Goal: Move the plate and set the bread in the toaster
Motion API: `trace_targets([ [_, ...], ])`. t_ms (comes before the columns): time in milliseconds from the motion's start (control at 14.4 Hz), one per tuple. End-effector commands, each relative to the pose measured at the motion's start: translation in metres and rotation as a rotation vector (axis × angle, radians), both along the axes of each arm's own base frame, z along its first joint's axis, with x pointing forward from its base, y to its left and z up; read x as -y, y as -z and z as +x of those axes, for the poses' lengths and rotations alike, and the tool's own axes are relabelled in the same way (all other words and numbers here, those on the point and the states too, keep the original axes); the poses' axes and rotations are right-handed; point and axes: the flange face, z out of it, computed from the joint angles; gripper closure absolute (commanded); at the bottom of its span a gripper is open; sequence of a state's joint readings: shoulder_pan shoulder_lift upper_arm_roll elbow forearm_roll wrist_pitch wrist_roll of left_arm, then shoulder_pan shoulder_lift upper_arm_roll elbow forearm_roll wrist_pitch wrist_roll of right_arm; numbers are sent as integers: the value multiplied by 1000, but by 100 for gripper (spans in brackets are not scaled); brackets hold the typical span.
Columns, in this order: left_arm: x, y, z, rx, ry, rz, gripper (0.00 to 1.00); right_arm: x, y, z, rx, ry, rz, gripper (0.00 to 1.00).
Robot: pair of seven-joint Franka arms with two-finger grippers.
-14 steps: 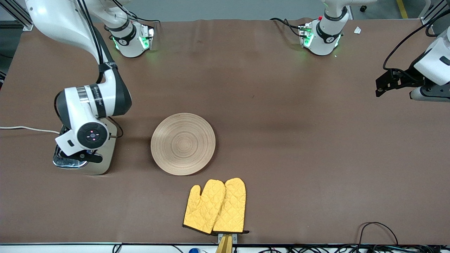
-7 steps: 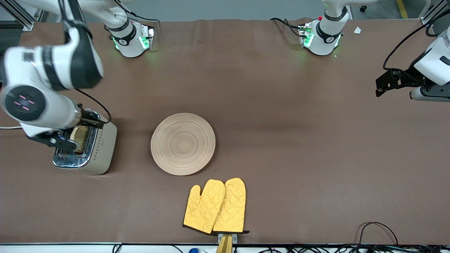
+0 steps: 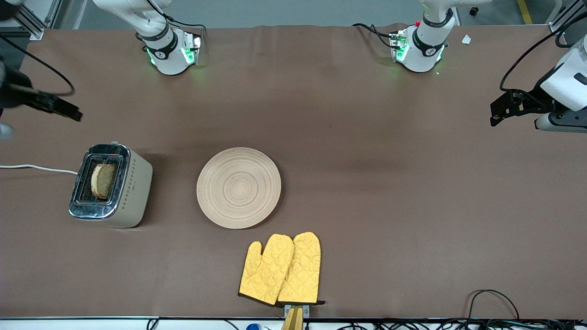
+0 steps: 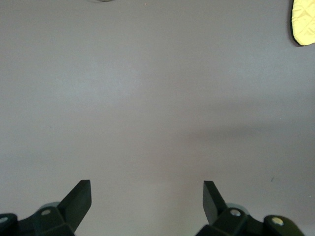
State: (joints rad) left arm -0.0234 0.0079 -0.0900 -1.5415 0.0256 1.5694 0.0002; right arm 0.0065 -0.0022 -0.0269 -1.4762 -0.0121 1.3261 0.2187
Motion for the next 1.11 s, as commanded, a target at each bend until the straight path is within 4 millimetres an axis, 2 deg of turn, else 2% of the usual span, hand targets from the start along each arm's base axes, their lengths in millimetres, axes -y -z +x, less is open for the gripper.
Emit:
trace_targets([
  [0, -2, -9, -4, 9, 4, -1, 0, 11, -9, -30, 31, -64, 39, 0],
  [208, -2, -11, -1, 15, 1, -6, 0, 33, -14, -26, 74, -130, 48, 0],
  [831, -3, -11, 2, 18, -8, -4, 0, 22, -25, -26, 87, -197, 41, 0],
  [1039, -3, -13, 2, 23, -8, -3, 0, 27, -25, -26, 88, -195, 51, 0],
])
